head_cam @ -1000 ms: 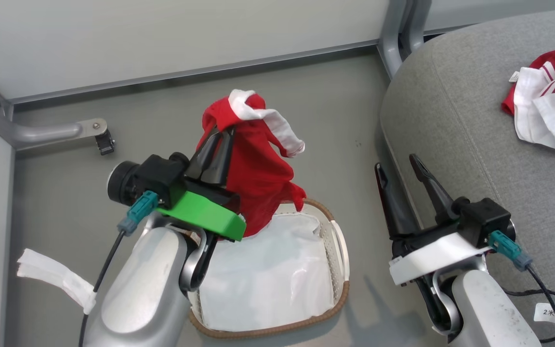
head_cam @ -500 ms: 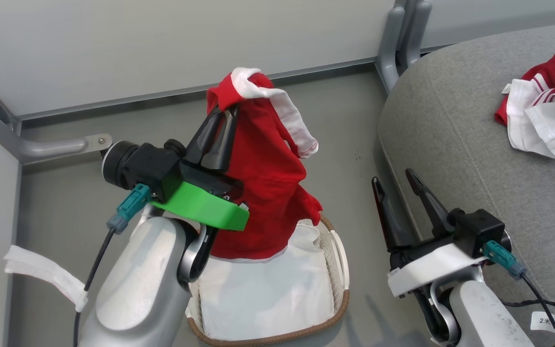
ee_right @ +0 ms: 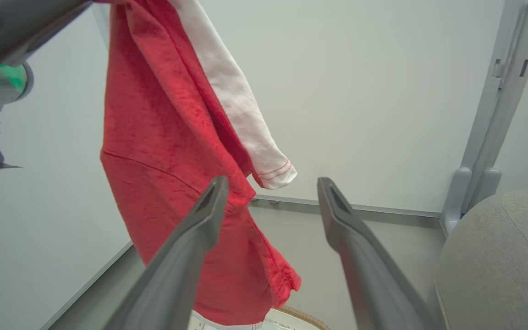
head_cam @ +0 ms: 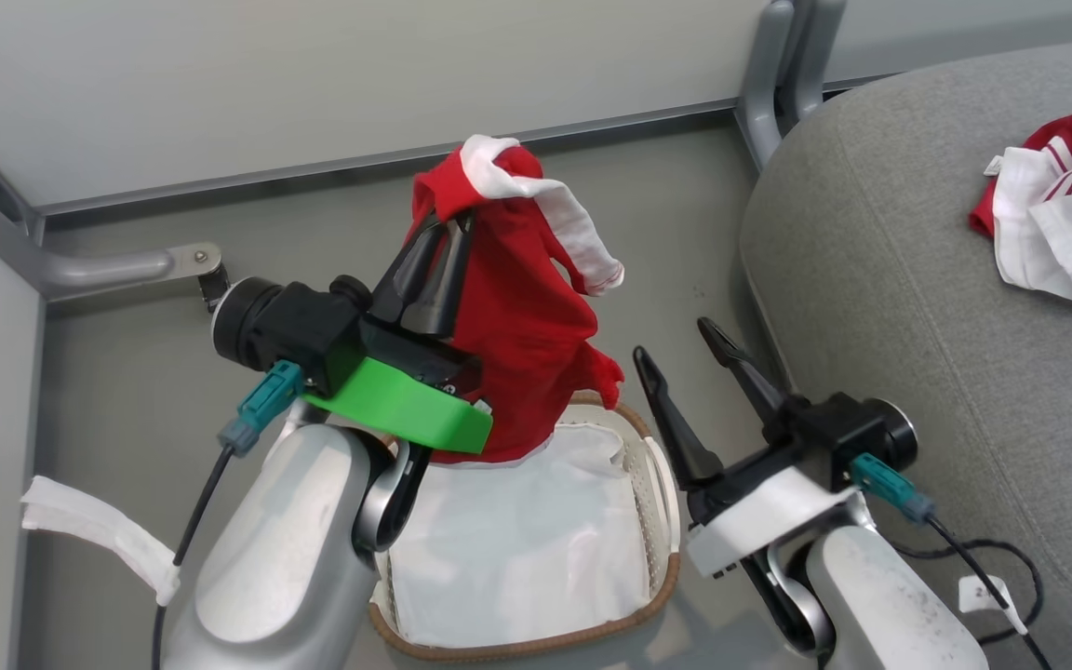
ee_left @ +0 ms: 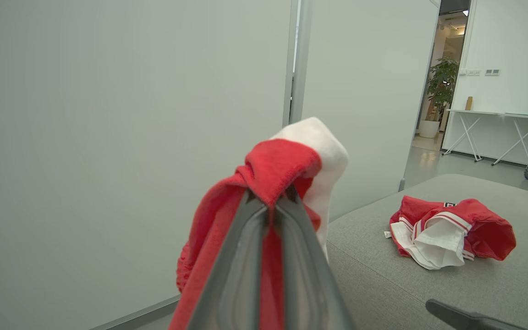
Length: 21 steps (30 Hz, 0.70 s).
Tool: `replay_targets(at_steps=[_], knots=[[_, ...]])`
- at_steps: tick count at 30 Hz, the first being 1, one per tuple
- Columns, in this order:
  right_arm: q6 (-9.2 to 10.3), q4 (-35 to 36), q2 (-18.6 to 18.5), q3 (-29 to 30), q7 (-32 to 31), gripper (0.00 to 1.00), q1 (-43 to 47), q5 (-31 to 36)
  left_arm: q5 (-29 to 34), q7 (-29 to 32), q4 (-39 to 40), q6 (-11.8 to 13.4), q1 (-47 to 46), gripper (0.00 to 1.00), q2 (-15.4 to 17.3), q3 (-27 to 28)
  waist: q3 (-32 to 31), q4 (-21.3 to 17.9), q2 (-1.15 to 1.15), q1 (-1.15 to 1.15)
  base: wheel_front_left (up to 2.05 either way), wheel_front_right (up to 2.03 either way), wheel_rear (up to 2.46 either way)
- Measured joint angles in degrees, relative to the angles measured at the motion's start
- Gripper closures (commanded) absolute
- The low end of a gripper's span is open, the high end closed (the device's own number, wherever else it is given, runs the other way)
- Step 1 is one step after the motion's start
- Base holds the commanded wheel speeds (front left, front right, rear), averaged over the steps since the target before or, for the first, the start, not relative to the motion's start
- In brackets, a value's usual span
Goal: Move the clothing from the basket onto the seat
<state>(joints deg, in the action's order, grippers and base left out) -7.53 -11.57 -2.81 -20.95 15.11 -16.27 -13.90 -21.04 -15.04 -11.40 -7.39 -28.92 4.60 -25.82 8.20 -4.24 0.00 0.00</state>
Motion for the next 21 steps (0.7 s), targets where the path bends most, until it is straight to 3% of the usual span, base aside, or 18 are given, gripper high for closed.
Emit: replay_targets(at_steps=[8, 21], knots=[[0.0, -3.0, -1.42, -6.86, 0.0, 0.0, -5.73, 0.0, -0.42, 0.0, -0.07, 0.0, -0.08, 1.0, -0.55, -1.68, 0.83, 1.8, 0.0, 0.0, 0.0, 0.0, 0.0], [0.0, -6.93, -2.07, -11.73, 0.0, 0.0, -11.66, -0.69, -1.65, 0.0, -0.04, 0.0, -0.46, 1.0, -1.52, -5.75, 1.95, 5.61, 0.0, 0.0, 0.0, 0.0, 0.0]])
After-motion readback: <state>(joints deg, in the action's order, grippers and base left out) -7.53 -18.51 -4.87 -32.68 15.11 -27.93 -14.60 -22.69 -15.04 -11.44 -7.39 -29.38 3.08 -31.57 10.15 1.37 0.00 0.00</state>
